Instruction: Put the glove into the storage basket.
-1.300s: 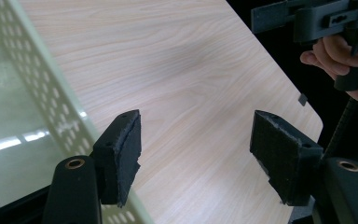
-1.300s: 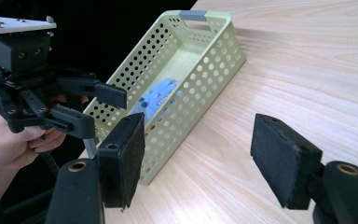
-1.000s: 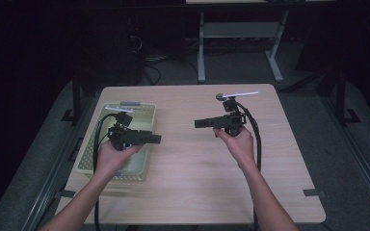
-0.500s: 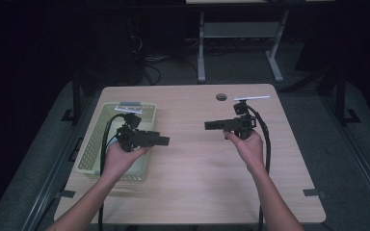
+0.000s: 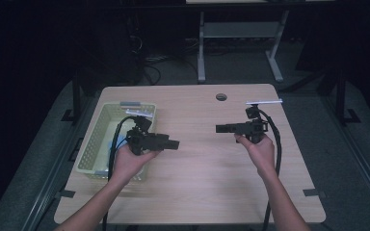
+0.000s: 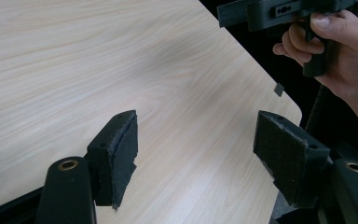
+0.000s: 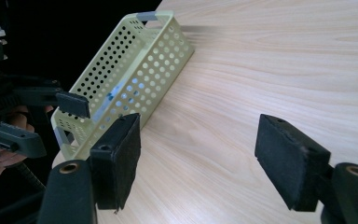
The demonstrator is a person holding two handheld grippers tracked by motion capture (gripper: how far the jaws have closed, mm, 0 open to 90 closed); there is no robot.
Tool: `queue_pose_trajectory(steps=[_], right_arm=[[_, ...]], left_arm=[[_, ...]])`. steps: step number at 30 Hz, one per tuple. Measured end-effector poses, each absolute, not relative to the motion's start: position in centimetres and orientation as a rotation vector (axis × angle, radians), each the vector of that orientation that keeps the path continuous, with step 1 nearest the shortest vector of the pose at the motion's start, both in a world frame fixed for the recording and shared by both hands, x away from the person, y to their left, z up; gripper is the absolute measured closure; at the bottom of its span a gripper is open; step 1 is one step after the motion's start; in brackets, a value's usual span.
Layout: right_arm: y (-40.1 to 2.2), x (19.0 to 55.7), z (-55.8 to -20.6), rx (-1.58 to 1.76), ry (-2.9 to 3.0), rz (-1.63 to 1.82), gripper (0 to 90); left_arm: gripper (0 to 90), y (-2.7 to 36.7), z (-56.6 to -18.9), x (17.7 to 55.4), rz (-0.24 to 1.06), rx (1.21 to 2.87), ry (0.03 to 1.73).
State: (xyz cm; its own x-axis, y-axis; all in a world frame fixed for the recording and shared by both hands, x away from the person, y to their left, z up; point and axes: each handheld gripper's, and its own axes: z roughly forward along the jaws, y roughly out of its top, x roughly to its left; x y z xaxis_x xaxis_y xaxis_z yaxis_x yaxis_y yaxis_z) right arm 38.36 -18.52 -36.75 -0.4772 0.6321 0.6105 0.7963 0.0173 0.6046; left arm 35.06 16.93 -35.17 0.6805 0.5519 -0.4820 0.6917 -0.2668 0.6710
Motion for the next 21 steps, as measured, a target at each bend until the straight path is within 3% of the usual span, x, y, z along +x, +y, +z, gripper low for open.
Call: queue_pose_trajectory(steps=[21], right_arm=[[-22.8,37.0,-38.7,-1.599,-2.061,-1.437,30.1]], left_arm=[[29.0,13.5,-36.6,34.0,-0.227,1.958,0.917]])
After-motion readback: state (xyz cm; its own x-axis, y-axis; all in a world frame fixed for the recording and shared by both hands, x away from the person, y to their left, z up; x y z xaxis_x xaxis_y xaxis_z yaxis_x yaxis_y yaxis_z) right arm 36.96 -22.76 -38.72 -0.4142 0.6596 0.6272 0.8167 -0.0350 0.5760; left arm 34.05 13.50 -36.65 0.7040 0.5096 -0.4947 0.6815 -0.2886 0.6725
